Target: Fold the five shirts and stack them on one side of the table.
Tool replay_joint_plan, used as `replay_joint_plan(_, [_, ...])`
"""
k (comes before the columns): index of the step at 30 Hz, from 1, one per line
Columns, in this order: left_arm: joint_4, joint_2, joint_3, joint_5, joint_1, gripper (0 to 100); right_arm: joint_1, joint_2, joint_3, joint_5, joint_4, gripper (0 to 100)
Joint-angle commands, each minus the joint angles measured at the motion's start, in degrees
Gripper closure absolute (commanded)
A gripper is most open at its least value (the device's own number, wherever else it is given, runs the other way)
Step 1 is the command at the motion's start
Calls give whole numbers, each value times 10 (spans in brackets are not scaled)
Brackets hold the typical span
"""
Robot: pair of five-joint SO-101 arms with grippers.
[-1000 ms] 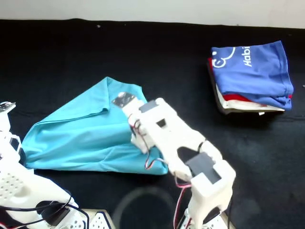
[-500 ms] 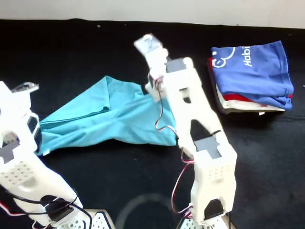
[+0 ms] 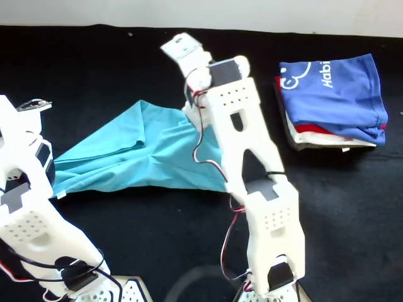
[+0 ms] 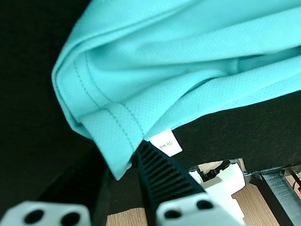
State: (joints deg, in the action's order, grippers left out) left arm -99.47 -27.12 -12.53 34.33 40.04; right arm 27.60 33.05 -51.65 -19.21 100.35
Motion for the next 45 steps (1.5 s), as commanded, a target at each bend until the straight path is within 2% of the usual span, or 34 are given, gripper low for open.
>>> replay_joint_plan(1, [-7, 7, -21, -3, 4, 990, 28, -81, 55, -2, 8, 991])
replay_joint_plan(7, [-6, 6, -22, -3, 5, 990, 75, -253, 367, -2, -24, 991])
replay_joint_plan(14, [-6, 5, -25, -3, 0, 990, 145, -459, 793, -1, -232, 991])
replay_joint_plan(18, [-6, 3, -25, -3, 0, 990, 154, -483, 936, 0, -320, 991])
replay_joint_plan(23, [-6, 1, -25, -3, -4, 990, 154, -483, 947, 35, -350, 975])
replay_joint_plan(27, [-6, 1, -24, -3, -9, 990, 167, -483, 920, 70, -326, 811])
replay_joint_plan(29, [-6, 1, -24, -3, -10, 990, 179, -483, 917, 55, -311, 767])
replay_joint_plan(37, [-6, 1, -25, -3, -11, 990, 211, -470, 927, 40, -305, 783])
replay_joint_plan(45, [-5, 1, -25, -4, -10, 990, 212, -347, 926, 42, -348, 783])
